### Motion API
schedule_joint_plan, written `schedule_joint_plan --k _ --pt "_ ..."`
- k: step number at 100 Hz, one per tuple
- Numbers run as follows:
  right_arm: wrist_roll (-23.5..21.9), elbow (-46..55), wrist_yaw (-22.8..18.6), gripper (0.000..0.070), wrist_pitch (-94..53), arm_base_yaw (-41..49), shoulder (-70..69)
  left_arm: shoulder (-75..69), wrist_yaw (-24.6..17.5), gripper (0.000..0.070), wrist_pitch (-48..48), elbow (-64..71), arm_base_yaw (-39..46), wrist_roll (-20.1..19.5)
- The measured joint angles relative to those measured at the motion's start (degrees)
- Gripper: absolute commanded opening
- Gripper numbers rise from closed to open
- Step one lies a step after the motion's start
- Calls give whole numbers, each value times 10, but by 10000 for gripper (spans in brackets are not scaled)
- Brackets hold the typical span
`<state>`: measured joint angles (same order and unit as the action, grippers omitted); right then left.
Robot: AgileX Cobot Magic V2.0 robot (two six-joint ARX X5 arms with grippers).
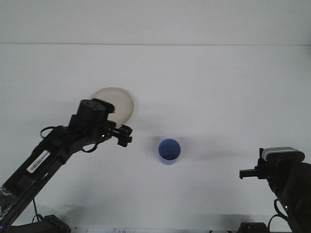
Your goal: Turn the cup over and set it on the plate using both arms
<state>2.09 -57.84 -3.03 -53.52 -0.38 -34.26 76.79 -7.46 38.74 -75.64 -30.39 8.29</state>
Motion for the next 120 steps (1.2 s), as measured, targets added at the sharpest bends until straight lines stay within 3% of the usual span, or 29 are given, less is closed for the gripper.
schedule_joint_plan --k 36,71,74,77,87,106,120 --pt "0 0 0 1 0 0 0 151 0 465 13 -95 -125 0" --pt "0 0 0 1 0 0 0 242 0 453 -28 -97 -151 -2" --pt "0 0 0 1 0 0 0 246 0 433 -34 -97 -151 -2" --pt "0 0 0 1 0 0 0 250 0 367 -39 -97 -152 -2" --pt "0 0 0 1 0 0 0 257 0 3 -48 -97 -152 -2" --pt "0 0 0 1 0 0 0 258 3 9 -36 -109 -153 -2" --pt "0 0 0 1 0 0 0 258 30 10 24 -158 -149 -8"
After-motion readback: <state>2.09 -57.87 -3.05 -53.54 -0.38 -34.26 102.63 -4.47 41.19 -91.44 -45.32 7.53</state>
